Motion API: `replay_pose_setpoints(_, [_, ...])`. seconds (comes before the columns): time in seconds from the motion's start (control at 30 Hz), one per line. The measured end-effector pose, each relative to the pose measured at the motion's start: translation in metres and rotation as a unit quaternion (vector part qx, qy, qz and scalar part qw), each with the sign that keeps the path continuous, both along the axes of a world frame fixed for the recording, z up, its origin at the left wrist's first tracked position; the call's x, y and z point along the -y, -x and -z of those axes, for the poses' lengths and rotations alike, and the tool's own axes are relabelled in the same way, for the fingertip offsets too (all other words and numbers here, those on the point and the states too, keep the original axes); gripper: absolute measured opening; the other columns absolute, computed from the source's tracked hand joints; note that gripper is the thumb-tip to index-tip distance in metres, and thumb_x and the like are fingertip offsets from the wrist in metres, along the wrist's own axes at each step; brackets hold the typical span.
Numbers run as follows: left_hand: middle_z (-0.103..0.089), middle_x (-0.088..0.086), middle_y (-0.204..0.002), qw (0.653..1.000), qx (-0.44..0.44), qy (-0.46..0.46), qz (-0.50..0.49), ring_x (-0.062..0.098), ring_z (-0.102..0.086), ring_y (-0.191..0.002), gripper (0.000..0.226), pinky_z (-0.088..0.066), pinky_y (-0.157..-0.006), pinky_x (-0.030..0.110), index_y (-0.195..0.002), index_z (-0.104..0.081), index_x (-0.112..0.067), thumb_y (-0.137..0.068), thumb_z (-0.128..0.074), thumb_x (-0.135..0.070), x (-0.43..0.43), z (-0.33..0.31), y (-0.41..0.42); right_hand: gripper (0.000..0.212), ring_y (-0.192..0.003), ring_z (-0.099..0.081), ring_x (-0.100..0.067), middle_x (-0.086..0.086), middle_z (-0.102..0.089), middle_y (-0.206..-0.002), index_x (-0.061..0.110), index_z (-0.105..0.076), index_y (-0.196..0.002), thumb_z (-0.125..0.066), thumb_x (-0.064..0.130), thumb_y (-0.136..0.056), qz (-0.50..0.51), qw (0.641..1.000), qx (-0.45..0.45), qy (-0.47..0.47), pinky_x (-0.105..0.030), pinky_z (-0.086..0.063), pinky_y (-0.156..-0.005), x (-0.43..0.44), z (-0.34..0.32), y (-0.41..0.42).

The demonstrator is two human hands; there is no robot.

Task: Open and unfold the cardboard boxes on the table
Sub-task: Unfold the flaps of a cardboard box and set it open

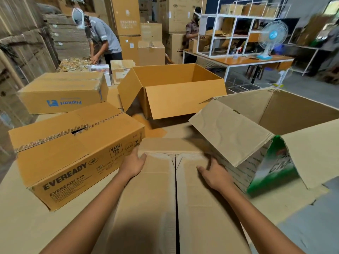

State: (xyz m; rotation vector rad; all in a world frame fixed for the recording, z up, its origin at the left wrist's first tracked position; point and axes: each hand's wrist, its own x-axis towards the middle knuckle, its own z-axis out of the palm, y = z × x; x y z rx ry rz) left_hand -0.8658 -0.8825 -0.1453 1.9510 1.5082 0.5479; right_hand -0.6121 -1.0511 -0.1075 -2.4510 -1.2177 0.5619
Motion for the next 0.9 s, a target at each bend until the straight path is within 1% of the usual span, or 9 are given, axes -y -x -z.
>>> replay_pose_setpoints(0.1, [-0.046, -0.002, -0.149, 0.988, 0.129, 0.089, 0.014, 0.026, -0.041, -0.140, 0.059, -0.032, -0.115, 0.044, -0.148, -0.043, -0.023, -0.096, -0.047, -0.051, 0.025, 0.011, 0.027, 0.071, -0.123, -0.056, -0.034, -0.013, -0.060, -0.135, 0.017, -0.036, -0.148, -0.056, 0.056, -0.092, -0.024, 0.999, 0.023, 0.010, -0.038, -0.047, -0.096, 0.021, -0.008, 0.004])
replay_pose_setpoints(0.17, [-0.036, -0.004, -0.156, 0.977, 0.157, 0.144, -0.006, 0.022, -0.034, -0.144, 0.064, -0.026, -0.120, 0.045, -0.153, -0.035, -0.021, -0.098, -0.046, -0.051, 0.036, 0.013, 0.036, 0.069, -0.123, -0.056, -0.032, -0.010, -0.061, -0.134, 0.019, -0.042, -0.144, -0.062, 0.056, -0.088, -0.036, 0.999, 0.016, 0.004, -0.037, -0.047, -0.094, 0.017, -0.017, 0.006])
replay_pose_setpoints(0.23, [-0.031, -0.003, -0.159, 0.974, 0.160, 0.160, -0.025, 0.022, -0.028, -0.148, 0.063, -0.022, -0.121, 0.044, -0.155, -0.029, -0.018, -0.102, -0.045, -0.047, 0.040, 0.011, 0.040, 0.068, -0.122, -0.056, -0.030, -0.007, -0.061, -0.133, 0.020, -0.047, -0.139, -0.067, 0.055, -0.084, -0.037, 0.999, 0.012, 0.001, -0.036, -0.048, -0.093, 0.007, -0.024, 0.007])
replay_pose_setpoints(0.33, [-0.039, 0.002, -0.156, 0.972, 0.164, 0.162, -0.054, 0.026, -0.040, -0.141, 0.079, -0.031, -0.117, 0.048, -0.151, -0.037, -0.018, -0.091, -0.049, -0.067, 0.042, 0.008, 0.038, 0.069, -0.122, -0.057, -0.027, -0.004, -0.061, -0.133, 0.022, -0.049, -0.138, -0.069, 0.056, -0.082, -0.050, 0.999, -0.004, -0.004, -0.040, -0.049, -0.096, -0.003, -0.024, 0.006])
replay_pose_setpoints(0.47, [-0.047, 0.008, -0.150, 0.976, 0.136, 0.140, -0.098, 0.031, -0.046, -0.134, 0.059, -0.037, -0.111, 0.042, -0.147, -0.043, -0.014, -0.101, -0.044, -0.049, 0.048, 0.007, 0.031, 0.072, -0.129, -0.052, -0.026, -0.003, -0.056, -0.141, 0.025, -0.041, -0.146, -0.063, 0.058, -0.086, -0.064, 0.998, -0.003, 0.002, -0.045, -0.045, -0.104, 0.000, -0.013, 0.002])
replay_pose_setpoints(0.57, [-0.047, 0.014, -0.147, 0.974, 0.121, 0.153, -0.117, 0.033, -0.047, -0.132, 0.058, -0.037, -0.102, 0.033, -0.145, -0.043, -0.004, -0.104, -0.038, -0.044, 0.071, -0.004, 0.028, 0.065, -0.126, -0.053, -0.031, -0.010, -0.054, -0.140, 0.024, -0.041, -0.145, -0.053, 0.059, -0.092, -0.074, 0.996, 0.048, 0.010, -0.044, -0.045, -0.102, 0.009, -0.010, 0.006])
replay_pose_setpoints(0.73, [-0.061, 0.011, -0.129, 0.965, 0.142, 0.187, -0.115, 0.030, -0.061, -0.112, 0.058, -0.049, -0.099, 0.040, -0.137, -0.049, -0.006, -0.100, -0.041, -0.049, 0.121, -0.008, 0.051, 0.057, -0.139, -0.037, -0.039, -0.018, -0.022, -0.161, 0.022, -0.051, -0.137, -0.048, 0.059, -0.094, -0.129, 0.982, 0.138, 0.019, -0.053, -0.036, -0.111, 0.034, -0.006, 0.026])
replay_pose_setpoints(0.83, [-0.065, 0.008, -0.123, 0.961, 0.157, 0.193, -0.120, 0.026, -0.065, -0.107, 0.052, -0.053, -0.094, 0.037, -0.131, -0.054, -0.009, -0.098, -0.046, -0.049, 0.166, -0.011, 0.062, 0.055, -0.139, -0.034, -0.033, -0.013, -0.037, -0.151, 0.024, -0.057, -0.130, -0.044, 0.062, -0.093, -0.207, 0.960, 0.186, -0.008, -0.055, -0.030, -0.112, 0.060, -0.002, 0.040])
replay_pose_setpoints(0.9, [-0.067, 0.005, -0.118, 0.956, 0.171, 0.198, -0.131, 0.024, -0.067, -0.102, 0.043, -0.054, -0.081, 0.030, -0.125, -0.056, -0.011, -0.101, -0.046, -0.045, 0.197, -0.014, 0.067, 0.054, -0.137, -0.037, -0.031, -0.011, -0.044, -0.145, 0.023, -0.057, -0.130, -0.043, 0.061, -0.094, -0.255, 0.953, 0.162, -0.024, -0.052, -0.032, -0.111, 0.079, 0.001, 0.050])
